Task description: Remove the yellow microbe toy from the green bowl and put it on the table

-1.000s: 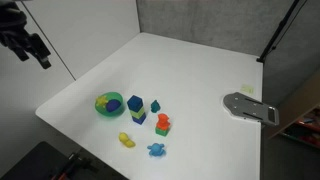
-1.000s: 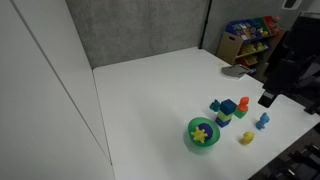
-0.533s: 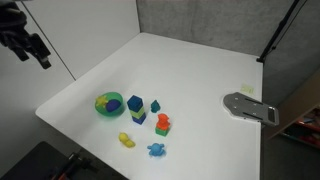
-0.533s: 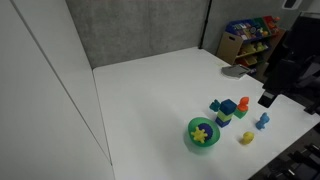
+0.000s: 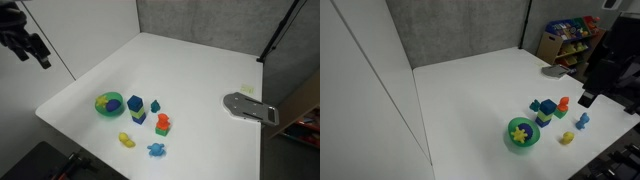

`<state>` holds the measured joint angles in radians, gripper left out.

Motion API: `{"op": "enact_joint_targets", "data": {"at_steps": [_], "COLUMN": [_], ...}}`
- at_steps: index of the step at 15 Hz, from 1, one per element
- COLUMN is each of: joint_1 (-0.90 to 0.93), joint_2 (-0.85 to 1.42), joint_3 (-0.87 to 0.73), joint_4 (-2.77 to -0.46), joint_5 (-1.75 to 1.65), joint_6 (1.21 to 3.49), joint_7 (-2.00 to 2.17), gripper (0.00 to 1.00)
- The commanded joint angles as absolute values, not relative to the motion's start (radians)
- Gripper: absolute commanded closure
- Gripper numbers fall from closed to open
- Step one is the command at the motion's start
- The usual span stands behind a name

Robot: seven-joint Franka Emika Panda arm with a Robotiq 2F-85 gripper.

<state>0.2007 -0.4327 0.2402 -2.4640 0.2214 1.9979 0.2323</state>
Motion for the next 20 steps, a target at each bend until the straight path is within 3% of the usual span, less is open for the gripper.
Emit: {"op": "enact_joint_targets", "data": {"at_steps": [1, 20], "joint_1": [0.203, 0.215], "joint_2": [-0.418, 0.079], "joint_3": [0.240, 0.266], "joint_4": [-2.454, -2.269], "joint_5": [0.219, 0.021], "joint_6": [1.995, 2.344], "joint_7": [0.234, 0.396], "gripper": [0.00, 0.00]}}
